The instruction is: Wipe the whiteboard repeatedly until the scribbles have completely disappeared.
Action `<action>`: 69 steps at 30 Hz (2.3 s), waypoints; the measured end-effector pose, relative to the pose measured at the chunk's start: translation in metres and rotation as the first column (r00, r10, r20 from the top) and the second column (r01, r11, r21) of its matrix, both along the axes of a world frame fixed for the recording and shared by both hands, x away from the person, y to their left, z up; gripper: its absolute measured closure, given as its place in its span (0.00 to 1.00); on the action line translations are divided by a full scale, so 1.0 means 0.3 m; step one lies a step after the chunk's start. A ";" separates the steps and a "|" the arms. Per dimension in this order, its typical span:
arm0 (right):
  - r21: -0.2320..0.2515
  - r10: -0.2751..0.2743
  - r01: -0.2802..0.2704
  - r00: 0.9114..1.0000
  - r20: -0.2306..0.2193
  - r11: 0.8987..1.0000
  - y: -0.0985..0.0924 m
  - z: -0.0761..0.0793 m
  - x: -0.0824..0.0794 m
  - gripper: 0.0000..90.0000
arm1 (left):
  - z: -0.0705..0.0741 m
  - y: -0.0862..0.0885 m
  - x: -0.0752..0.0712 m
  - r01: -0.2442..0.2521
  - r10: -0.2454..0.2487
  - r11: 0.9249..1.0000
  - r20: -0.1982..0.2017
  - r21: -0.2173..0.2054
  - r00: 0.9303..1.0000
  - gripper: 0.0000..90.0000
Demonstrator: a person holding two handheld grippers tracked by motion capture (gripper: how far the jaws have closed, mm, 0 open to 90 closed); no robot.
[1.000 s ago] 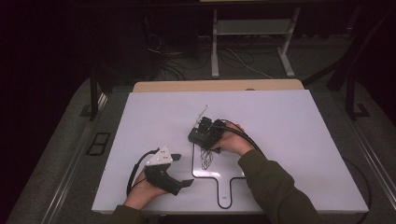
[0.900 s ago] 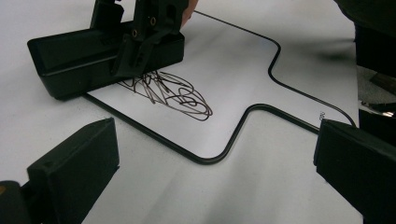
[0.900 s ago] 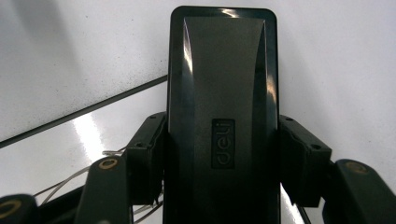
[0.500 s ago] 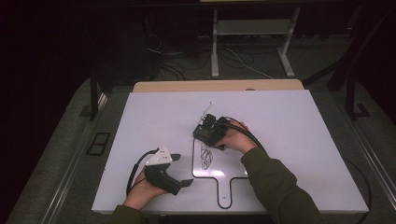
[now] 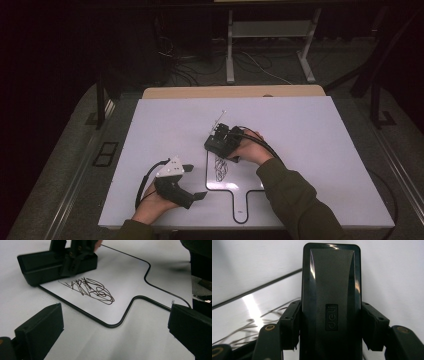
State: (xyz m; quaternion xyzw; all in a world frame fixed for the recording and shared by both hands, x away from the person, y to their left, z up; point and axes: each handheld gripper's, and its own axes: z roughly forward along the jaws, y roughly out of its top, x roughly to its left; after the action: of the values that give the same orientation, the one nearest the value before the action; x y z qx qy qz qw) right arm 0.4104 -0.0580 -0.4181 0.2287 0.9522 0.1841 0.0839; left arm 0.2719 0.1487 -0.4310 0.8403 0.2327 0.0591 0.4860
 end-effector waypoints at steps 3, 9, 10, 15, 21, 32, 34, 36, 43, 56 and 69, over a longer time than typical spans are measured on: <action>-0.004 0.016 -0.016 1.000 -0.012 1.000 0.009 0.002 -0.014 0.43 | 0.001 -0.002 -0.003 0.000 0.000 1.000 0.001 -0.002 1.000 0.00; -0.029 -0.040 0.040 0.999 0.017 0.999 -0.016 0.003 0.019 0.43 | 0.002 0.001 -0.003 -0.001 0.001 1.000 -0.001 0.003 1.000 0.00; -0.029 -0.048 0.049 0.999 0.013 0.998 -0.020 0.003 0.022 0.43 | 0.002 0.001 -0.003 -0.001 0.001 1.000 -0.001 0.003 1.000 0.00; -0.032 -0.012 0.012 1.000 0.011 0.999 -0.013 0.005 0.007 0.43 | 0.000 -0.001 -0.001 0.000 0.000 1.000 0.002 -0.001 1.000 0.00; -0.024 0.042 -0.043 0.999 -0.015 0.999 0.024 0.006 -0.034 0.43 | 0.001 -0.003 -0.003 0.001 -0.001 1.000 0.003 0.002 1.000 0.00; -0.042 -0.014 0.015 1.000 0.009 0.999 -0.026 0.006 -0.007 0.43 | 0.002 0.003 -0.002 -0.002 0.002 1.000 0.001 0.003 1.000 0.00; -0.033 0.007 -0.007 1.000 -0.003 0.999 -0.029 0.006 -0.022 0.43 | 0.003 0.002 -0.002 -0.001 0.001 1.000 0.002 0.006 1.000 0.00; -0.024 0.025 -0.026 1.000 -0.017 0.999 -0.030 0.006 -0.046 0.43 | 0.002 0.001 -0.003 -0.001 0.001 1.000 0.006 0.004 1.000 0.00; 0.007 0.088 -0.088 0.995 -0.056 0.996 -0.035 0.006 -0.115 0.43 | 0.001 -0.002 -0.004 -0.002 0.002 1.000 0.003 0.004 1.000 0.00; 0.030 0.139 -0.137 0.987 -0.077 0.990 -0.017 0.004 -0.168 0.43 | 0.004 -0.002 -0.006 -0.001 0.001 1.000 0.004 0.006 1.000 0.00; 0.009 -0.028 0.028 0.999 -0.044 1.000 -0.082 0.002 -0.014 0.43 | 0.002 -0.002 -0.003 0.002 -0.002 1.000 0.007 0.009 1.000 0.00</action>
State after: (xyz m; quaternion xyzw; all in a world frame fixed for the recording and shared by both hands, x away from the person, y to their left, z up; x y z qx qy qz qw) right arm 0.4062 -0.0826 -0.4175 0.2463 0.9497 0.1825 0.0643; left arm 0.2712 0.1483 -0.4304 0.8424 0.2297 0.0626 0.4833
